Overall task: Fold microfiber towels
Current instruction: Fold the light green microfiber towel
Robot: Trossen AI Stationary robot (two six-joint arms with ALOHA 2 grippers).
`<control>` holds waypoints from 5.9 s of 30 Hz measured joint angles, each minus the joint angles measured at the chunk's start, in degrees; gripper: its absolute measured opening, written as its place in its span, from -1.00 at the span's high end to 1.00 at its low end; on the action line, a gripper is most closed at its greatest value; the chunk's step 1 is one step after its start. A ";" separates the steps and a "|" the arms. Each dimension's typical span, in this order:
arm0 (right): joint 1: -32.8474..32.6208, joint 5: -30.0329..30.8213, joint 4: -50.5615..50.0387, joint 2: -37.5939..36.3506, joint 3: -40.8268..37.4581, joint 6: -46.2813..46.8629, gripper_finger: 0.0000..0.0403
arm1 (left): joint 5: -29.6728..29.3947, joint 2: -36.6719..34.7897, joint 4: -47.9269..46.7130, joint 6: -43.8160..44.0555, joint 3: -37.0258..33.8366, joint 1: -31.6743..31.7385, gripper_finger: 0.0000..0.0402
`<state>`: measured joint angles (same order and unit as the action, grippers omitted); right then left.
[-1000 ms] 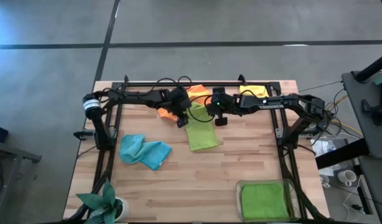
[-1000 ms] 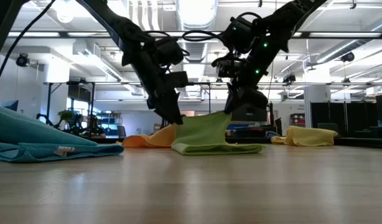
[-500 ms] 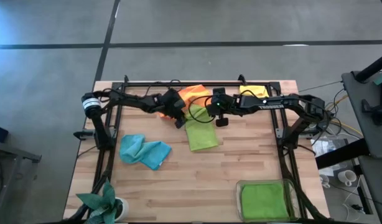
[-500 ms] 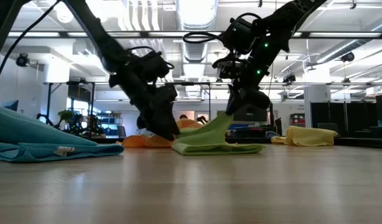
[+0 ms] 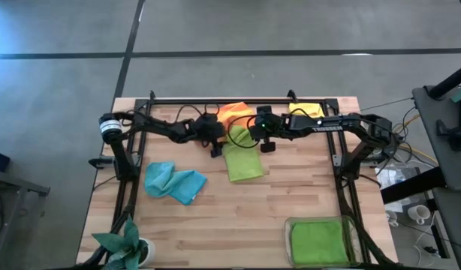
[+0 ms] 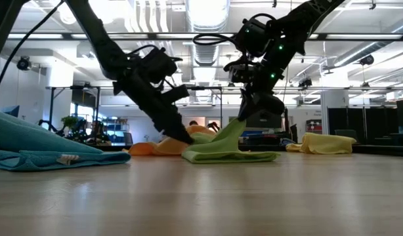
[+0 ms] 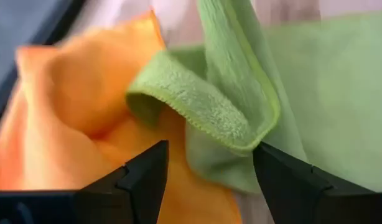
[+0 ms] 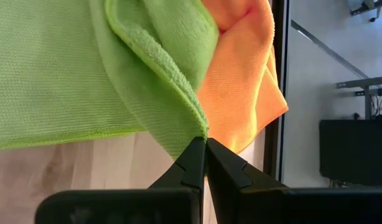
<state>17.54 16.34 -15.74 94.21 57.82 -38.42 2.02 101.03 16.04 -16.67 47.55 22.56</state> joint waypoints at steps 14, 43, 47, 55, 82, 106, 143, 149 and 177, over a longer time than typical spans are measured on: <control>2.08 -0.39 3.56 0.00 -0.04 -0.19 0.96 | 1.12 -1.20 -3.86 0.03 3.69 -1.35 0.93; -15.33 -3.91 -3.99 -1.48 -0.20 20.44 0.63 | 4.79 -7.57 -28.77 -0.31 11.86 -25.49 1.00; -16.58 -3.92 -0.89 -0.06 -0.22 21.14 0.58 | 4.96 -5.51 -22.16 4.70 10.09 -27.60 0.89; -18.84 -4.74 10.67 3.75 -0.21 24.46 0.54 | 14.31 -0.88 -14.11 14.77 10.16 -30.11 0.23; -24.26 -5.27 -14.55 15.54 9.82 40.60 0.62 | 5.00 -1.12 -2.54 20.72 -6.57 -30.66 -0.23; -23.15 -0.42 -32.94 12.55 8.94 45.83 0.65 | 4.86 0.94 0.97 20.65 -7.50 -30.88 -0.23; -33.21 -1.51 -2.17 8.04 -1.38 5.28 0.37 | -17.36 10.13 1.08 28.41 10.75 -45.18 -0.23; -31.92 -1.94 -3.99 8.04 -1.22 2.21 0.38 | -18.86 9.86 -0.56 29.84 9.90 -44.32 -0.23; -31.15 -4.60 -14.07 7.50 5.58 6.38 0.95 | -18.51 10.34 0.55 38.20 6.41 -44.04 -0.23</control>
<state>-13.61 11.74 -29.82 101.71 63.40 -32.04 -16.49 111.37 16.59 21.53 53.96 -21.47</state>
